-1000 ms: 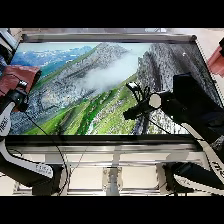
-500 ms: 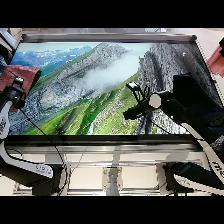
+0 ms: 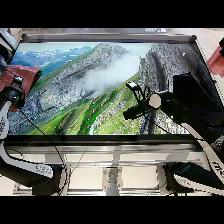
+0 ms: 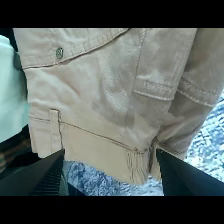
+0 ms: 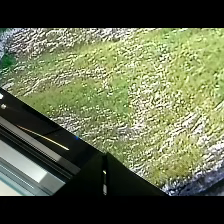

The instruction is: Fold the clothes and pants, and hang the long-sleeved shirts on hangers.

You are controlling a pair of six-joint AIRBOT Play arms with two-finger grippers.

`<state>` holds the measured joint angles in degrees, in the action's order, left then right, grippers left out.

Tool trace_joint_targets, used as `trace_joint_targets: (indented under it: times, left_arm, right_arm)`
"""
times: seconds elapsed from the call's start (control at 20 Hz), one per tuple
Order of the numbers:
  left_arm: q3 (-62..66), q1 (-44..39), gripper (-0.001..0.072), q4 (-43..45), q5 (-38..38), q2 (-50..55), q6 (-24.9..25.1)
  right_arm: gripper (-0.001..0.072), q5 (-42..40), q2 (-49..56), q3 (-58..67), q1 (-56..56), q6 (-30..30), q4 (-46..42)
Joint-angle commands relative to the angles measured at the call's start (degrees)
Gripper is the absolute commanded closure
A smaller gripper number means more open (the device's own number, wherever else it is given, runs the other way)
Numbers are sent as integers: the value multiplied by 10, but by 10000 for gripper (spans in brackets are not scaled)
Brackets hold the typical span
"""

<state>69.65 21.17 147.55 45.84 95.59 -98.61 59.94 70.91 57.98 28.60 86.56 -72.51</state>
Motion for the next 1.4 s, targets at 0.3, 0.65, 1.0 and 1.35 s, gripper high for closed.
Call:
trace_joint_targets:
  times: [0.3, 0.65, 1.0, 1.35]
  left_arm:
    - [1, 28, 122, 3, -6, 12, 0]
    - [1, 25, 678, 3, 14, 1, -12]
    - [30, -54, 680, -11, -49, -199, -17]
    - [167, -275, 681, -252, 9, -379, 169]
  right_arm:
    - [704, -15, 0, 0, 1, 0, 1]
    - [704, -15, 0, 0, 1, 0, 3]
    - [703, -11, 0, 50, 0, -2, -50]
    - [704, 86, -31, 172, 0, -51, -110]
